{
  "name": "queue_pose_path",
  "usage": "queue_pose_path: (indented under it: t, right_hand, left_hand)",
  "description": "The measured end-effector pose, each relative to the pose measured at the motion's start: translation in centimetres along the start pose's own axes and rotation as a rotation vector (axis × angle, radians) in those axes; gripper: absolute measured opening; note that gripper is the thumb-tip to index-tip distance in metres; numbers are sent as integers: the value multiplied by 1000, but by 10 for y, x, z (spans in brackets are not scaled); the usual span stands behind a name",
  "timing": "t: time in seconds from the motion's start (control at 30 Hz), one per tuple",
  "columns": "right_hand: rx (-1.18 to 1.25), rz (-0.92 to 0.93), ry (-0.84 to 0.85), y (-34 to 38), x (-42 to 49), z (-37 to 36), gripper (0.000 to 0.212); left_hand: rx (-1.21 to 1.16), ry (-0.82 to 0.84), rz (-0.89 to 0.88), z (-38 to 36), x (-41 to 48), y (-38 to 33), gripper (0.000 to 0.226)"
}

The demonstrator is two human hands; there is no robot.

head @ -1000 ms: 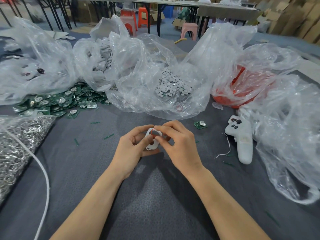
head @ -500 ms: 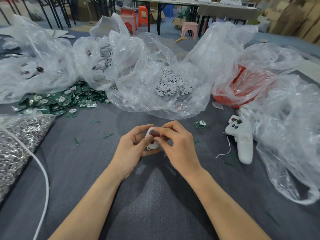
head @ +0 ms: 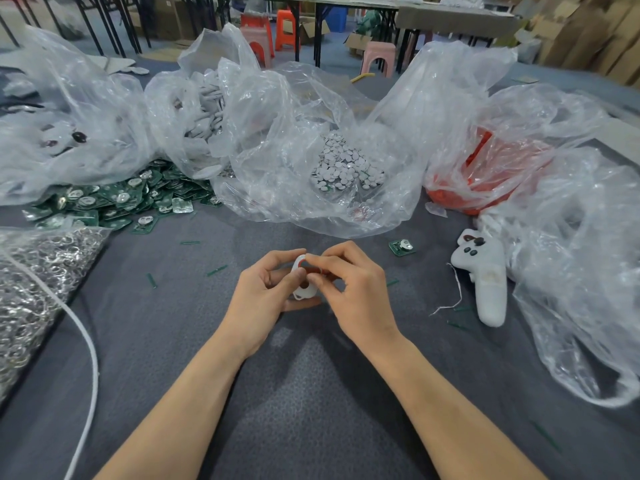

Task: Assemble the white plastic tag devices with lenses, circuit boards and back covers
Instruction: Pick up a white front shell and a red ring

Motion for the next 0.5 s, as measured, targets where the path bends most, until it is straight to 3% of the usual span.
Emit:
queue_pose_path:
  t: [0.37, 0.5]
  right_hand:
    - [357, -207, 105, -7, 0, -8, 21]
    - [651, -392, 201, -12, 2, -15, 23]
  left_hand:
    - [-104, 28, 46, 0, -1, -8, 26]
    - [-124, -20, 29, 0, 0, -8, 27]
Point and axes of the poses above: each hand's wrist, its own x-axis towards the middle knuckle, its own z-axis out of the back of the hand, y = z × x, the point moved 4 cm from there along x, towards the middle knuckle, and after that the axes turned 7 degrees about -x, right-handed, at the moved point
